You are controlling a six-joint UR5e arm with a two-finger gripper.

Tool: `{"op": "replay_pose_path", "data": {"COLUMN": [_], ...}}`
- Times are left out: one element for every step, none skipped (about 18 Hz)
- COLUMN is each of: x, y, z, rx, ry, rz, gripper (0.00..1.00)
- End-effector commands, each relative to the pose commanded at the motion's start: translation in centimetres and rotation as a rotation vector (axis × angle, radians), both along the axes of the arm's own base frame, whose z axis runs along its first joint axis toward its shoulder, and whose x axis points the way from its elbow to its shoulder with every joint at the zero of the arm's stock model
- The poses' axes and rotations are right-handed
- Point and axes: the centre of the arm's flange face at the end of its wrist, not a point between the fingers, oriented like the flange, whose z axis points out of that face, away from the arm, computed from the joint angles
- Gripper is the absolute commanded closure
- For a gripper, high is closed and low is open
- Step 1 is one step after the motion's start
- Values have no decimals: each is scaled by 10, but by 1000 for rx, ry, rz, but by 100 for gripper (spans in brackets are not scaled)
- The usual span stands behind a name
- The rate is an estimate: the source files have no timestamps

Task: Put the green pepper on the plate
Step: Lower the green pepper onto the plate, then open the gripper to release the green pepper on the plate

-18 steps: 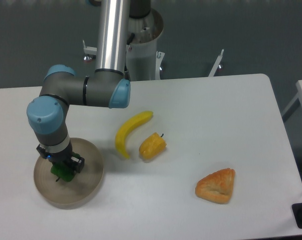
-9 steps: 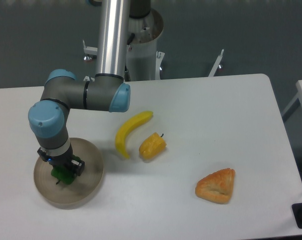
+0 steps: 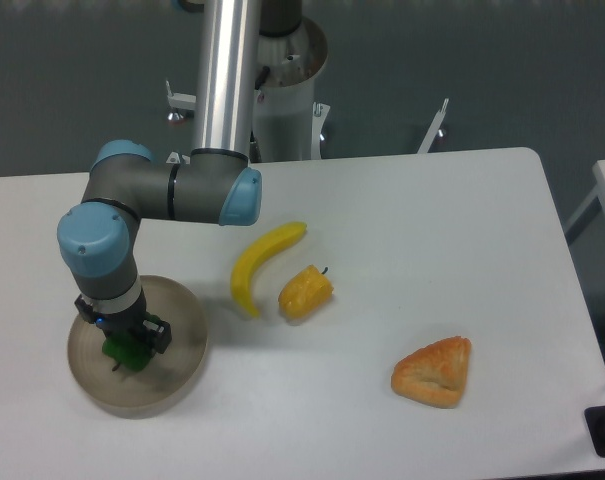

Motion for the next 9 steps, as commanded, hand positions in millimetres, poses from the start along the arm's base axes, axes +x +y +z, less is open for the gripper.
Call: {"op": "replay_pose_path", "data": {"x": [-2,-4,-9,-20,-33,-45,-53,-64,-78], "y": [-3,-5,-6,-10,-13,-18,-21,-23,-27], "z": [8,18,27,38,50,58,64,70,74], "rx": [7,18,30,44,50,48,45,48,51], "ry": [3,11,16,21,28,33,39,48,64], "rz": [3,7,7,9,4,-14,-37,-48,-51], "gripper": [0,0,0,0,0,0,0,0,0]}}
